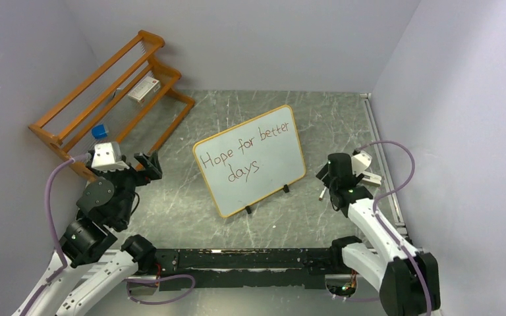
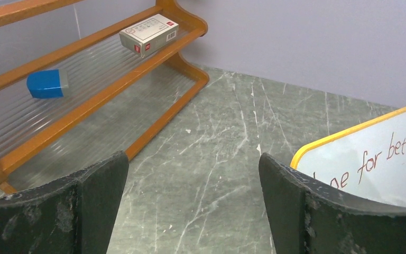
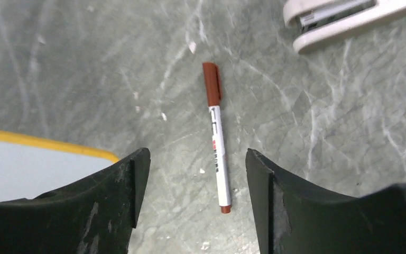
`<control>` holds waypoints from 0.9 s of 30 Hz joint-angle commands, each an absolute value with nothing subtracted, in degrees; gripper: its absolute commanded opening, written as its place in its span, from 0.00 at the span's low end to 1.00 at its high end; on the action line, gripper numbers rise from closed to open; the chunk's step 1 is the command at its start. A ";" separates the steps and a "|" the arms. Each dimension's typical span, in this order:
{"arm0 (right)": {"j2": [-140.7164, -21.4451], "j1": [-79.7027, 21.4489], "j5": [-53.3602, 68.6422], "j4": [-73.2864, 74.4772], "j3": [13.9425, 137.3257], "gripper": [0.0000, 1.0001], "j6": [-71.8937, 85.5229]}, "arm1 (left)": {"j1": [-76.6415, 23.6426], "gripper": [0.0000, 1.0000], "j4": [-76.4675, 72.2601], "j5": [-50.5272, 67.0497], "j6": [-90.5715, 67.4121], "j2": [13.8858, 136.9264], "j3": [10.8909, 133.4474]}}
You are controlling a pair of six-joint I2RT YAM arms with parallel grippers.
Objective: Write a sentence on the whiteboard
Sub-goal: Place the whiteboard marker at the center of the board, then reset both arms
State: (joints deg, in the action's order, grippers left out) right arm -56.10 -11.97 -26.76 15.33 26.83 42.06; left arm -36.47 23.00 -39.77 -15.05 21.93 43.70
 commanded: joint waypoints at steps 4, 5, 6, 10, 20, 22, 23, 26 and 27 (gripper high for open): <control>-42.48 -11.52 -28.20 28.76 36.67 0.94 34.40 | -36.06 0.98 31.33 -37.46 -13.84 18.82 46.71; -40.40 -11.53 -28.26 30.37 38.26 0.99 32.83 | -36.10 0.98 32.23 -37.16 -13.80 18.45 47.28; -38.39 -11.69 -28.09 31.65 39.63 1.00 30.97 | -36.12 0.98 33.14 -36.89 -13.71 18.08 47.80; -29.04 -13.61 -25.11 34.13 43.39 1.00 26.90 | -36.11 0.97 36.23 -35.48 -12.53 16.74 50.90; -17.57 -14.32 -27.60 34.38 46.55 1.00 16.90 | -36.07 0.98 36.19 -36.21 -14.76 10.80 47.13; -15.78 -14.85 -26.59 33.03 44.58 1.00 16.84 | -36.10 0.98 35.58 -36.23 -15.50 9.72 45.37; -14.56 -14.93 -26.24 32.58 43.85 1.00 16.74 | -36.10 0.98 35.37 -36.21 -16.07 9.26 44.75; -10.60 -14.95 -25.46 31.11 42.01 1.00 14.66 | -36.08 0.98 34.78 -36.33 -16.40 8.12 43.21; -9.87 -15.02 -25.24 31.06 41.47 1.00 14.30 | -36.11 0.98 34.50 -36.50 -16.29 7.77 42.82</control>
State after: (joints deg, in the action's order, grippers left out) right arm -13.58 -14.48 -26.39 32.67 43.20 17.78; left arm -36.47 35.46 -36.56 -15.51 9.50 44.38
